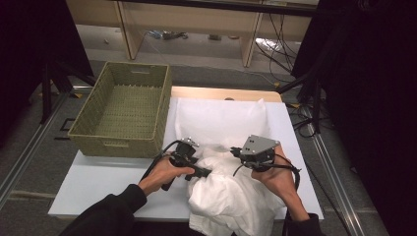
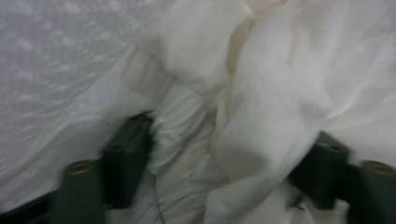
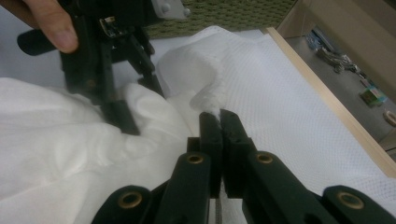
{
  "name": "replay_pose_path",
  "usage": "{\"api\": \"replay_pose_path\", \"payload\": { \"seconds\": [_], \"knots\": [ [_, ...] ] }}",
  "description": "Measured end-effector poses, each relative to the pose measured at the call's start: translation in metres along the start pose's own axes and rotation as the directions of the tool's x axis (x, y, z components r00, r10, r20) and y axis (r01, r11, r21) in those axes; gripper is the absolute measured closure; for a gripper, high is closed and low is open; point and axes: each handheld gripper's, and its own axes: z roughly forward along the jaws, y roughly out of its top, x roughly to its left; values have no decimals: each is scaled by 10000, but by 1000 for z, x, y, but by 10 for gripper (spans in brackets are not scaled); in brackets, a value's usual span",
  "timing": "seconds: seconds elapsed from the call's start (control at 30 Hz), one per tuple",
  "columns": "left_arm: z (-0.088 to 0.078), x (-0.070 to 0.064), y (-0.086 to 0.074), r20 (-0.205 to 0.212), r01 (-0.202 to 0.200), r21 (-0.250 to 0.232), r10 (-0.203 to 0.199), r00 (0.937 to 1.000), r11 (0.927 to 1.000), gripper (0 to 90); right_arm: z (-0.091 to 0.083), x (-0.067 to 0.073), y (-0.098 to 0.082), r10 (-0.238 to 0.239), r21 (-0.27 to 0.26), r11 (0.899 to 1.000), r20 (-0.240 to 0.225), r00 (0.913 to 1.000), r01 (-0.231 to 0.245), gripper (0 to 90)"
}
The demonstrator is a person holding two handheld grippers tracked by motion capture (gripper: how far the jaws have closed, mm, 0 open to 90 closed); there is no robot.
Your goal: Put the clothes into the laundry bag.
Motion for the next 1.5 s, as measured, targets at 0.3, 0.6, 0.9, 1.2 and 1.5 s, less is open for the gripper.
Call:
{"api": "replay_pose_path", "payload": {
  "seconds": [0.3,0.6,0.9,1.2,1.5],
  "knots": [
    [-2,-53,16,1452,-2014,-1459,2224,9641,9686,711,3,0,0,-115,-61,9999,10,9999,115,900],
    [30,-17,37,-660,-228,-1645,120,9977,9861,698,-9,-7,-1,93,-238,9997,21,10000,-92,900],
    [-15,-29,27,-724,-657,-1125,578,9957,9915,255,-8,-11,-5,204,-240,9995,63,9998,-202,900],
    [-44,-30,-7,-137,-864,-460,859,9962,9952,197,-8,-9,-3,243,-201,9995,79,9997,-241,900],
    [5,-43,4,337,-1817,-905,1854,9821,9792,776,-3,-4,-3,139,-127,9998,5,9999,-139,900]
  ]
}}
